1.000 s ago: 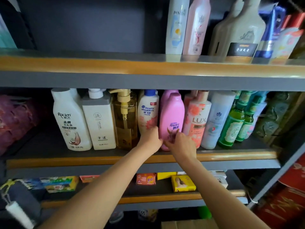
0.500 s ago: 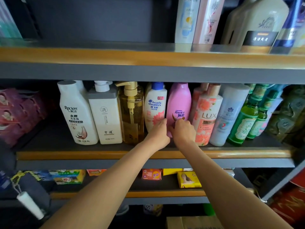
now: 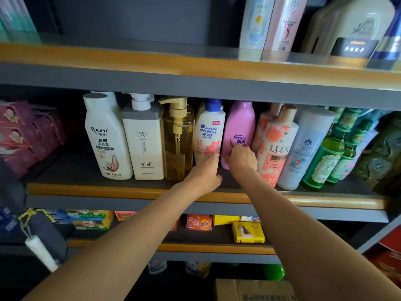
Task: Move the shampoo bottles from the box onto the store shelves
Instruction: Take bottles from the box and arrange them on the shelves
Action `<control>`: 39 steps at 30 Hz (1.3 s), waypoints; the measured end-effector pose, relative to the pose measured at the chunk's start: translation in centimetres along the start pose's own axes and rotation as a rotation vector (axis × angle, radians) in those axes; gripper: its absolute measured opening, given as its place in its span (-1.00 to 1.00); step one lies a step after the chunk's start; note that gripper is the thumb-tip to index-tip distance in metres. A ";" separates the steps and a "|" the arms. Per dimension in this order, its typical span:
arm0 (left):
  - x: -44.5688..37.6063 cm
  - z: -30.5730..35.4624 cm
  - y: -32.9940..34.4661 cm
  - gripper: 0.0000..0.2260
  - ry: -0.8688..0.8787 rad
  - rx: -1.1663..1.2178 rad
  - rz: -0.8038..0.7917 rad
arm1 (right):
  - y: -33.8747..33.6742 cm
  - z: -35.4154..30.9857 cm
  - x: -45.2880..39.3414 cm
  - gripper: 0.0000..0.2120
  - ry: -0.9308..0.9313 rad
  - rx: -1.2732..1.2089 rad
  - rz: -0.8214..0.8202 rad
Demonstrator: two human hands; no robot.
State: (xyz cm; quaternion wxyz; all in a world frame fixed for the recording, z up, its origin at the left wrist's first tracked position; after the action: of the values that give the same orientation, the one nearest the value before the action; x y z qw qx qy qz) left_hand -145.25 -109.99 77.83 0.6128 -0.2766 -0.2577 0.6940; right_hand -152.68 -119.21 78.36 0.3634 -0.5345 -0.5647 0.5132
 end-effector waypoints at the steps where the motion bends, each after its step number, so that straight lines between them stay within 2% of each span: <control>1: 0.2 -0.2 -0.1 -0.54 0.000 0.005 -0.002 | 0.0 -0.1 -0.2 -0.73 -0.003 0.004 -0.002; 4: 0.8 -0.5 -0.4 -0.49 -0.001 -0.001 0.004 | 0.0 -0.4 -0.5 -0.73 -0.020 0.012 -0.001; 7: 1.5 -0.5 -1.0 -0.55 0.012 -0.030 0.057 | -0.1 -0.3 -0.1 -0.72 -0.026 -0.016 0.023; 9: 2.2 -0.1 -1.6 -0.61 0.048 -0.033 0.138 | -1.7 -0.2 1.1 -0.74 -0.032 -0.080 0.131; 13: 6.0 1.5 -3.1 -0.72 0.256 0.097 0.407 | -6.3 -0.9 7.4 -0.64 -0.141 -0.495 0.491; 15: 9.2 1.5 -3.2 -0.72 0.370 0.114 0.451 | -6.7 -1.9 11.8 -0.63 -0.250 -0.681 0.564; 16: 10.9 0.9 -2.8 -0.73 0.407 0.074 0.435 | -5.9 -2.4 13.7 -0.62 -0.285 -0.742 0.545; 18: 14.1 -2.6 -1.2 -0.77 0.412 -0.002 0.351 | -2.3 -4.0 16.8 -0.61 -0.356 -0.799 0.432; 21: 18.4 -12.3 1.8 -0.76 0.149 -0.050 0.203 | 7.8 -7.5 21.6 -0.62 -0.519 -0.699 0.097; 23: 21.4 -19.3 4.0 -0.72 -0.072 -0.118 0.118 | 16.6 -9.2 24.9 -0.61 -0.563 -0.557 -0.189; 25: 24.3 -25.0 5.7 -0.69 -0.217 -0.188 0.050 | 25.3 -10.1 28.3 -0.60 -0.554 -0.355 -0.474; 28: 28.2 -31.3 8.0 -0.71 -0.307 -0.209 -0.018 | 37.6 -9.3 35.1 -0.78 -0.526 0.015 -0.933; 29: 29.6 -33.4 9.1 -0.71 -0.340 -0.206 -0.050 | 40.8 -8.6 37.6 -0.71 -0.535 0.114 -1.033; 30: 30.9 -35.6 10.3 -0.71 -0.376 -0.203 -0.083 | 43.3 -8.0 40.0 -0.63 -0.566 0.208 -1.104; 32: 33.0 -39.3 12.9 -0.70 -0.427 -0.163 -0.146 | 47.3 -7.3 43.5 -0.61 -0.631 0.275 -1.184; 36: 35.8 -44.8 16.9 -0.68 -0.443 -0.189 -0.254 | 52.6 -6.4 47.9 -0.63 -0.553 0.183 -1.289; 39: 36.1 -47.6 18.8 -0.69 -0.448 -0.195 -0.302 | 56.0 -6.6 49.0 -0.63 -0.667 0.276 -1.185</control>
State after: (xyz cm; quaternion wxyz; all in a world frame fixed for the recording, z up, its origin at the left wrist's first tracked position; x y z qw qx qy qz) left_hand -128.70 -75.44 28.27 0.6076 -0.1324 -0.4906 0.6105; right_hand -141.47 -75.63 18.79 0.4539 0.1011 -0.7726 0.4323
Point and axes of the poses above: each hand's wrist, its own x-axis away from the middle knuckle, its own y-axis out of the palm, z = x × y, the point moved 10 cm from there along -x, towards the middle knuckle, and after that the axes turned 8 degrees about x, right-handed, at the moved point
